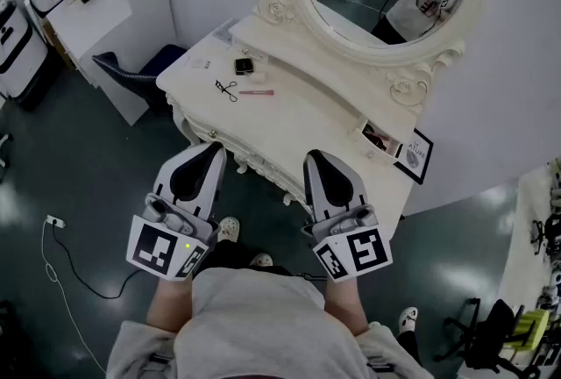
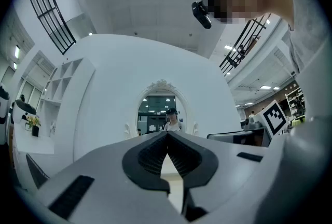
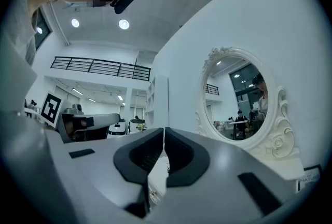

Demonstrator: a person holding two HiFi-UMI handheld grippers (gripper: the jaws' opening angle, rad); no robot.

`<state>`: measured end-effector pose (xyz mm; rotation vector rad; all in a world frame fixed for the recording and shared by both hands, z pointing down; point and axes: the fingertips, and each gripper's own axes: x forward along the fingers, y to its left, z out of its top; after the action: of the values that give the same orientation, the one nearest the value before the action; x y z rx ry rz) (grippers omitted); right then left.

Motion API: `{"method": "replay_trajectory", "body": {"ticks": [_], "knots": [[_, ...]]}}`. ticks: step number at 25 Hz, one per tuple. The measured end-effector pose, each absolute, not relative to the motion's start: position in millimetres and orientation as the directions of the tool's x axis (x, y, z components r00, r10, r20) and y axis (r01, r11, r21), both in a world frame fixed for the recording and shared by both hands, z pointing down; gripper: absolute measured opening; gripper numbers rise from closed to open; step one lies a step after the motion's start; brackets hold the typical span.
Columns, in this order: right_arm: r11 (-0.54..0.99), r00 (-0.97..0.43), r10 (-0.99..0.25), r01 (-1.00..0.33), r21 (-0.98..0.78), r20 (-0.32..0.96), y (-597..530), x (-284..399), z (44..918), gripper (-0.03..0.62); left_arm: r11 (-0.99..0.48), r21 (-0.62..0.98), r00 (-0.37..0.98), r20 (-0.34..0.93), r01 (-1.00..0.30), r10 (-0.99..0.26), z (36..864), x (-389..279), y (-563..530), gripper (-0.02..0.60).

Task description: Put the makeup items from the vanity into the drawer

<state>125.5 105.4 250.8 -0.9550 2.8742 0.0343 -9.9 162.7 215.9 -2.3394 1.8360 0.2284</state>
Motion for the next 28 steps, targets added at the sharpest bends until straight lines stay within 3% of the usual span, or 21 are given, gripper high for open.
{"method": "replay_trajectory", "body": {"ticks": [28], "knots": [[0.828,-0.812,-0.561,-0.555,-0.083,-0.163,78,121,249,0.023,-0.206,-0.043,0.210,-0.233,-0.978,-0.949,210,-12,144,0.015]]}}
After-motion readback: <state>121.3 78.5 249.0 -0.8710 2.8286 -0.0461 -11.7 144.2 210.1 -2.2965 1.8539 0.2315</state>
